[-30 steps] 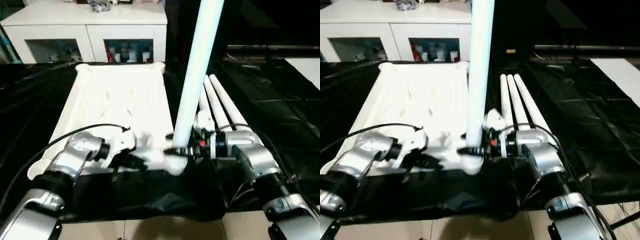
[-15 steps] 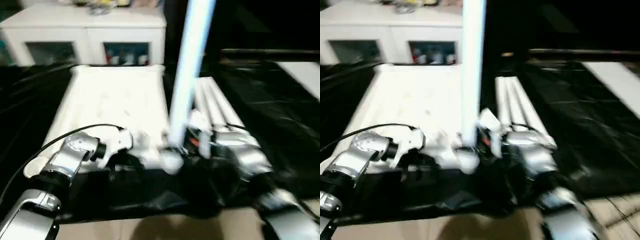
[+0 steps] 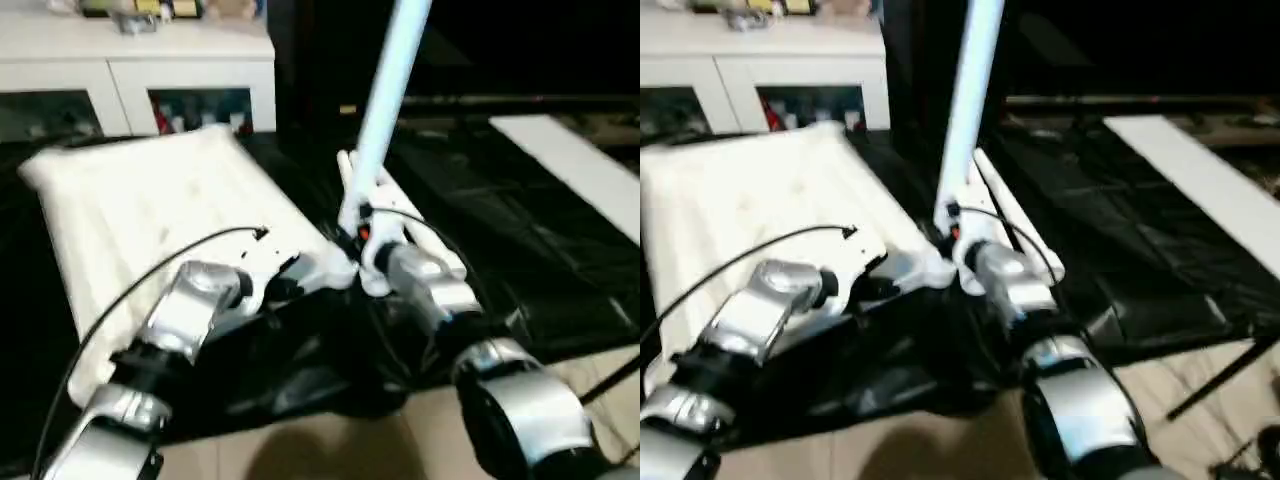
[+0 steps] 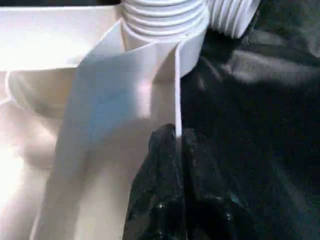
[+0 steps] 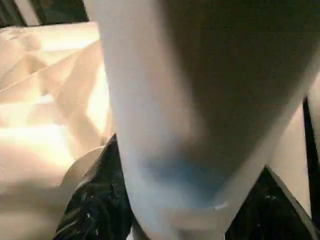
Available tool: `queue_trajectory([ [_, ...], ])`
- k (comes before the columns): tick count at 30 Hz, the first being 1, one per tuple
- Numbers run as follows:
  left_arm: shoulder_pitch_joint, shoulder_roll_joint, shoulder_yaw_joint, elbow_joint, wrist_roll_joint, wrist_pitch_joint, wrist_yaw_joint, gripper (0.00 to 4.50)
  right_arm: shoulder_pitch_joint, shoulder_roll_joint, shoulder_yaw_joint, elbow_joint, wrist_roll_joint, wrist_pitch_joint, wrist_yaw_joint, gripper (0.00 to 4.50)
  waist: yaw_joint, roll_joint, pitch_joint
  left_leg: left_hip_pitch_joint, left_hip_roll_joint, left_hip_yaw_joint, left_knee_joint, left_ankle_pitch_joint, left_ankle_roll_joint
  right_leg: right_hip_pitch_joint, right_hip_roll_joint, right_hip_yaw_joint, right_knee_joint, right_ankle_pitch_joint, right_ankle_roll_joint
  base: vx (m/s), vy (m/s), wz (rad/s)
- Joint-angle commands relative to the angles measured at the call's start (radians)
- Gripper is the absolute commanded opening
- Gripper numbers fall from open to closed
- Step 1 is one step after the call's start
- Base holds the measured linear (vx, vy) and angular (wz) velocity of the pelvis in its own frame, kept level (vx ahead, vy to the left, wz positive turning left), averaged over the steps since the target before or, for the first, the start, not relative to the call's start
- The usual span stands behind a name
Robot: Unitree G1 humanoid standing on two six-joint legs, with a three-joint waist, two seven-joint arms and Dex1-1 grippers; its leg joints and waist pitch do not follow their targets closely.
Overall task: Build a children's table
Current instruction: Insert table leg to table base
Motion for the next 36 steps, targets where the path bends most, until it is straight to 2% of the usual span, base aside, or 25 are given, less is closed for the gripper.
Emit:
queue_trajectory([
  [1, -0.002, 0.014, 0.009, -0.077, -0.011, 0.044, 0.003, 0.00, 0.051, -0.012, -0.033, 0.154, -0.030, 0.061, -0.125, 1.85, 0.010, 0.040, -0.042, -0.062, 0.019, -0.032, -0.087, -0.327, 0.000, 0.071, -0.099, 0.018, -0.148, -0.753, 0.049, 0.067, 0.011, -0.47],
  [2, -0.001, 0.016, 0.008, -0.081, -0.014, 0.049, 0.006, 0.00, 0.046, -0.008, -0.031, 0.157, -0.032, 0.060, -0.127, 1.85, 0.003, 0.041, -0.044, -0.067, 0.030, -0.041, -0.099, -0.340, -0.010, 0.071, -0.090, 0.018, -0.131, -0.624, 0.019, 0.071, 0.028, -0.28],
  [3, 0.002, 0.020, 0.007, -0.092, -0.015, 0.060, 0.011, 0.00, 0.039, -0.003, -0.033, 0.164, -0.031, 0.057, -0.133, 1.85, 0.004, 0.049, -0.051, -0.053, 0.036, -0.039, -0.105, -0.345, -0.011, 0.062, -0.083, 0.021, -0.124, -0.444, -0.051, 0.000, 0.000, 0.00],
  [4, 0.005, 0.023, 0.008, -0.098, -0.016, 0.066, 0.015, 0.00, 0.033, 0.000, -0.034, 0.170, -0.031, 0.055, -0.137, 1.85, 0.009, 0.045, -0.047, -0.042, 0.032, -0.029, -0.104, -0.321, -0.009, 0.045, -0.079, 0.027, -0.124, -0.382, -0.107, 0.000, 0.000, 0.00],
  [6, 0.006, 0.027, 0.009, -0.098, -0.015, 0.066, 0.018, 0.00, 0.027, 0.002, -0.032, 0.174, -0.034, 0.051, -0.137, 1.85, 0.009, 0.041, -0.040, -0.038, 0.027, -0.020, -0.102, -0.330, -0.007, 0.038, -0.078, 0.027, -0.128, -0.430, -0.118, 0.000, 0.000, 0.00],
  [7, 0.011, 0.034, 0.010, -0.116, -0.008, 0.086, 0.024, 0.00, 0.013, 0.008, -0.036, 0.189, -0.040, 0.042, -0.145, 1.85, 0.007, 0.044, -0.042, -0.035, 0.029, -0.020, -0.100, -0.359, -0.011, 0.040, -0.081, 0.022, -0.133, -0.509, -0.093, 0.000, 0.000, 0.00],
  [9, 0.011, 0.041, 0.015, -0.121, -0.003, 0.091, 0.028, 0.00, -0.001, 0.014, -0.043, 0.198, -0.039, 0.038, -0.147, 1.85, 0.005, 0.045, -0.042, -0.044, 0.031, -0.023, -0.106, -0.353, -0.010, 0.043, -0.079, 0.024, -0.131, -0.489, -0.088, 0.000, 0.000, 0.00],
  [12, 0.007, 0.056, 0.025, -0.118, -0.002, 0.087, 0.041, 0.00, -0.021, 0.020, -0.040, 0.204, -0.045, 0.026, -0.131, 1.85, 0.004, 0.046, -0.043, -0.043, 0.034, -0.023, -0.107, -0.347, -0.011, 0.041, -0.079, 0.029, -0.126, -0.449, -0.105, 0.000, 0.000, 0.00],
  [13, 0.006, 0.060, 0.026, -0.115, -0.003, 0.084, 0.043, 0.00, -0.025, 0.021, -0.037, 0.205, -0.048, 0.023, -0.127, 1.85, 0.005, 0.047, -0.046, -0.046, 0.035, -0.021, -0.108, -0.318, -0.010, 0.044, -0.078, 0.033, -0.119, -0.400, -0.123, 0.000, 0.000, 0.00],
  [17, 0.002, 0.077, 0.025, -0.084, -0.005, 0.024, 0.049, 0.00, -0.049, 0.027, -0.041, 0.204, -0.040, 0.002, -0.070, 1.85, 0.006, 0.050, -0.052, -0.048, 0.037, -0.015, -0.107, -0.251, -0.010, 0.044, -0.073, 0.050, -0.103, -0.300, -0.170, 0.000, 0.000, 0.00],
  [18, 0.003, 0.080, 0.025, -0.081, -0.006, 0.009, 0.049, 0.00, -0.052, 0.026, -0.034, 0.204, -0.048, -0.007, -0.066, 2.20, 0.008, 0.051, -0.054, -0.043, 0.036, -0.009, -0.105, -0.225, -0.006, 0.039, -0.068, 0.057, -0.099, -0.261, -0.191, 0.050, -0.007, 0.07],
  [20, 0.008, 0.086, 0.025, -0.071, -0.008, -0.028, 0.046, 0.00, -0.060, 0.027, -0.038, 0.199, -0.045, -0.017, -0.051, 2.20, 0.008, 0.051, -0.058, -0.046, 0.036, -0.004, -0.103, -0.173, 0.000, 0.043, -0.066, 0.063, -0.088, -0.188, -0.220, 0.053, -0.006, 0.06],
  [21, 0.009, 0.088, 0.023, -0.068, -0.008, -0.038, 0.046, 0.00, -0.063, 0.027, -0.041, 0.199, -0.044, -0.020, -0.047, 2.44, 0.008, 0.059, -0.062, -0.047, 0.035, -0.003, -0.100, -0.138, 0.007, 0.045, -0.063, 0.066, -0.077, -0.125, -0.237, 0.055, 0.000, 0.00],
  [22, 0.011, 0.091, 0.022, -0.066, -0.009, -0.055, 0.041, 0.00, -0.067, 0.025, -0.041, 0.195, -0.043, -0.026, -0.031, 2.61, 0.005, 0.056, -0.071, -0.053, 0.032, -0.003, -0.092, -0.061, 0.018, 0.053, -0.059, 0.068, -0.062, -0.027, -0.258, 0.055, 0.000, 0.00],
  [23, 0.013, 0.093, 0.021, -0.065, -0.011, -0.065, 0.037, 0.00, -0.069, 0.024, -0.040, 0.192, -0.044, -0.030, -0.020, 2.61, 0.005, 0.055, -0.074, -0.059, 0.030, -0.004, -0.088, -0.010, 0.026, 0.058, -0.059, 0.070, -0.052, 0.028, -0.272, 0.000, 0.000, 0.00],
  [24, 0.016, 0.095, 0.020, -0.062, -0.017, -0.094, 0.029, 0.00, -0.072, 0.019, -0.043, 0.187, -0.042, -0.039, -0.004, 2.66, 0.010, 0.065, -0.078, -0.051, 0.026, 0.000, -0.079, 0.070, 0.053, 0.052, -0.056, 0.070, -0.045, 0.125, -0.297, 0.000, 0.000, 0.00],
  [25, 0.020, 0.098, 0.021, -0.056, -0.025, -0.116, 0.025, 0.00, -0.075, 0.014, -0.049, 0.179, -0.038, -0.049, 0.019, 2.84, 0.006, 0.057, -0.079, -0.054, 0.023, 0.003, -0.074, 0.122, 0.087, 0.053, -0.052, 0.070, -0.037, 0.182, -0.316, 0.000, 0.000, 0.00],
  [27, 0.021, 0.103, 0.023, -0.050, -0.031, -0.126, 0.024, 0.00, -0.076, 0.010, -0.055, 0.170, -0.032, -0.054, 0.042, 2.94, 0.010, 0.061, -0.077, -0.053, 0.024, 0.007, -0.071, 0.132, 0.123, 0.051, -0.056, 0.071, -0.038, 0.170, -0.324, 0.000, 0.000, 0.00],
  [29, 0.020, 0.114, 0.030, -0.027, -0.042, -0.161, 0.013, 0.00, -0.075, 0.003, -0.060, 0.147, -0.022, -0.064, 0.104, 3.13, 0.013, 0.065, -0.078, -0.055, 0.026, 0.007, -0.070, 0.112, 0.132, 0.053, -0.058, 0.071, -0.040, 0.128, -0.321, 0.000, 0.000, 0.00],
  [30, 0.018, 0.121, 0.029, -0.012, -0.045, -0.192, 0.001, 0.00, -0.072, -0.002, -0.057, 0.135, -0.021, -0.071, 0.131, 3.21, 0.015, 0.058, -0.077, -0.057, 0.027, 0.009, -0.070, 0.101, 0.136, 0.053, -0.057, 0.071, -0.042, 0.110, -0.317, 0.000, 0.000, 0.00],
  [31, 0.016, 0.125, 0.028, 0.000, -0.047, -0.217, -0.007, 0.00, -0.071, -0.005, -0.056, 0.130, -0.022, -0.077, 0.150, 3.29, 0.018, 0.058, -0.076, -0.056, 0.028, 0.009, -0.070, 0.090, 0.133, 0.052, -0.057, 0.072, -0.043, 0.088, -0.315, 0.000, 0.000, 0.00],
  [32, 0.015, 0.132, 0.025, 0.011, -0.047, -0.235, -0.016, 0.00, -0.067, -0.011, -0.049, 0.118, -0.024, -0.082, 0.181, 3.37, 0.019, 0.050, -0.075, -0.058, 0.029, 0.010, -0.071, 0.080, 0.133, 0.052, -0.057, 0.072, -0.045, 0.072, -0.312, 0.000, 0.000, 0.00],
  [33, 0.014, 0.141, 0.020, 0.020, -0.050, -0.261, -0.033, 0.00, -0.063, -0.018, -0.043, 0.107, -0.028, -0.088, 0.211, 3.47, 0.024, 0.052, -0.073, -0.056, 0.031, 0.011, -0.072, 0.062, 0.127, 0.050, -0.059, 0.073, -0.046, 0.042, -0.306, 0.000, 0.000, 0.00],
  [35, 0.016, 0.160, 0.015, 0.032, -0.058, -0.291, -0.069, 0.00, -0.046, -0.036, -0.021, 0.068, -0.029, -0.089, 0.312, 3.47, 0.030, 0.052, -0.072, -0.058, 0.033, 0.011, -0.073, 0.041, 0.117, 0.050, -0.059, 0.075, -0.046, 0.010, -0.298, 0.000, 0.000, 0.00],
  [36, 0.017, 0.166, 0.013, 0.035, -0.061, -0.305, -0.083, 0.00, -0.041, -0.041, -0.013, 0.056, -0.030, -0.088, 0.341, 3.47, 0.030, 0.046, -0.070, -0.058, 0.032, 0.012, -0.074, 0.031, 0.117, 0.049, -0.058, 0.075, -0.049, -0.003, -0.294, 0.000, 0.000, 0.00],
])
